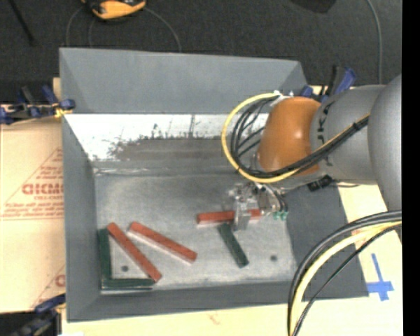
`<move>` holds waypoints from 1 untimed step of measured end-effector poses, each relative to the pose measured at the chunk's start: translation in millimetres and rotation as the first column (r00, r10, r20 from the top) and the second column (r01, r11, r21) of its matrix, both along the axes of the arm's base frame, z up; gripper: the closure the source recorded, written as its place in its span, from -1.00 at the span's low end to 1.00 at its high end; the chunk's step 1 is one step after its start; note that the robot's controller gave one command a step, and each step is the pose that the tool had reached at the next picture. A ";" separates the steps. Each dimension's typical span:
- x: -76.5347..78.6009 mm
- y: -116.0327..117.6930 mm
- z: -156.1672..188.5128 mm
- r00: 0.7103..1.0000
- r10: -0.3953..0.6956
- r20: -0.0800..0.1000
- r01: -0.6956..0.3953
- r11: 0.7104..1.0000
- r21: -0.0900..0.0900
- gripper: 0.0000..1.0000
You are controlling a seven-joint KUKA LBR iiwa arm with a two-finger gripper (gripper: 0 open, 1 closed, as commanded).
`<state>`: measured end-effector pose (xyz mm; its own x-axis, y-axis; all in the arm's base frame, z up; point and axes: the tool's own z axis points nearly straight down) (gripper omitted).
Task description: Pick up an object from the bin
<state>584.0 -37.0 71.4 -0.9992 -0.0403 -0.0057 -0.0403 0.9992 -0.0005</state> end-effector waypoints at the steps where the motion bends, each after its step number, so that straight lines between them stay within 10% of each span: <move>1: -1.2 -0.2 3.1 1.000 0.001 -0.003 -0.001 1.000 0.000 1.00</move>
Offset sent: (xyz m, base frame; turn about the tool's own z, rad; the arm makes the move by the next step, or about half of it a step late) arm 0.0000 0.0000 0.0092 0.0000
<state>582.8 -37.1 74.5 -0.9992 -0.0408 -0.0024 -0.0408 0.9992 -0.0007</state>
